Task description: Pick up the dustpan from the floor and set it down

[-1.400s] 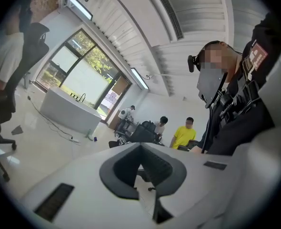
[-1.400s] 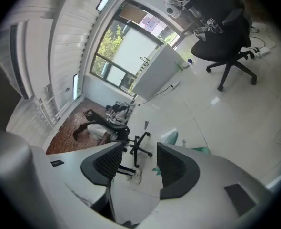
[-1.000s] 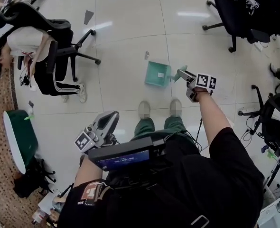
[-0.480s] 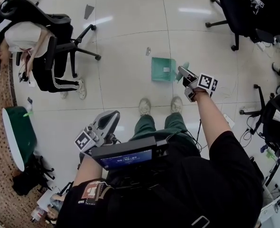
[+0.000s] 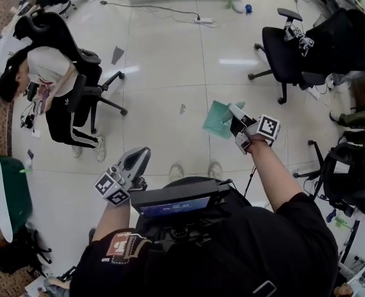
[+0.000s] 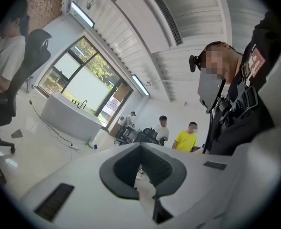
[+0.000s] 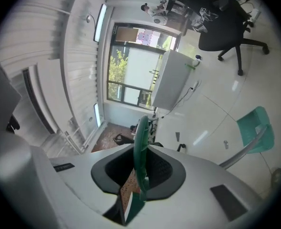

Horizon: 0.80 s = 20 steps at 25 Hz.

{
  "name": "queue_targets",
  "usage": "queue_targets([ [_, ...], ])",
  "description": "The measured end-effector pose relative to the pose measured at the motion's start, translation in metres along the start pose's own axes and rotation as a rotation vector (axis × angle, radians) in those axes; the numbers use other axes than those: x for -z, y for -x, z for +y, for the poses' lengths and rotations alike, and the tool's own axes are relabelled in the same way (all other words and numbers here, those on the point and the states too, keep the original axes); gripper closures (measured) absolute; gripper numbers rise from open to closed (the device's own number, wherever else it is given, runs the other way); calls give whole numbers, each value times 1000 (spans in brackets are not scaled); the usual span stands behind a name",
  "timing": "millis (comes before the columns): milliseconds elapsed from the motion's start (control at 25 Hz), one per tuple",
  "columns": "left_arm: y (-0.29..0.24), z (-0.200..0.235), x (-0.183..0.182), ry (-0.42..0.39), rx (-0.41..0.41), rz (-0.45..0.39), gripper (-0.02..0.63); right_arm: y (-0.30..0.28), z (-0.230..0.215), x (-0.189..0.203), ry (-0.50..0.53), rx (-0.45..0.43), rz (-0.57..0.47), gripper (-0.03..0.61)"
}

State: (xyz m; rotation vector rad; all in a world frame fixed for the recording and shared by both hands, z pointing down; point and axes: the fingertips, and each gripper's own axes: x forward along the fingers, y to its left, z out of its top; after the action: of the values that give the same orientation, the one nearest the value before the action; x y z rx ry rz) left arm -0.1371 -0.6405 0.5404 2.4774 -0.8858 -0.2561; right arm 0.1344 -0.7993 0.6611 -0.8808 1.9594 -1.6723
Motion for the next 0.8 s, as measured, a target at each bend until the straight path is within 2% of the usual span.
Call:
queue_targets([
  [160, 20, -34, -42, -41, -9, -39, 589, 29, 100, 11, -25, -79, -17, 511],
  [360, 36, -37, -73, -59, -77, -46, 590, 43, 187, 42, -32, -155, 39, 511],
  [560, 60, -38, -83, -104, -107, -24, 591, 45, 235, 93, -27, -214, 136, 511],
  [800, 78, -44, -94, -160, -103, -25, 593, 41, 262, 133, -12, -252, 234, 511],
])
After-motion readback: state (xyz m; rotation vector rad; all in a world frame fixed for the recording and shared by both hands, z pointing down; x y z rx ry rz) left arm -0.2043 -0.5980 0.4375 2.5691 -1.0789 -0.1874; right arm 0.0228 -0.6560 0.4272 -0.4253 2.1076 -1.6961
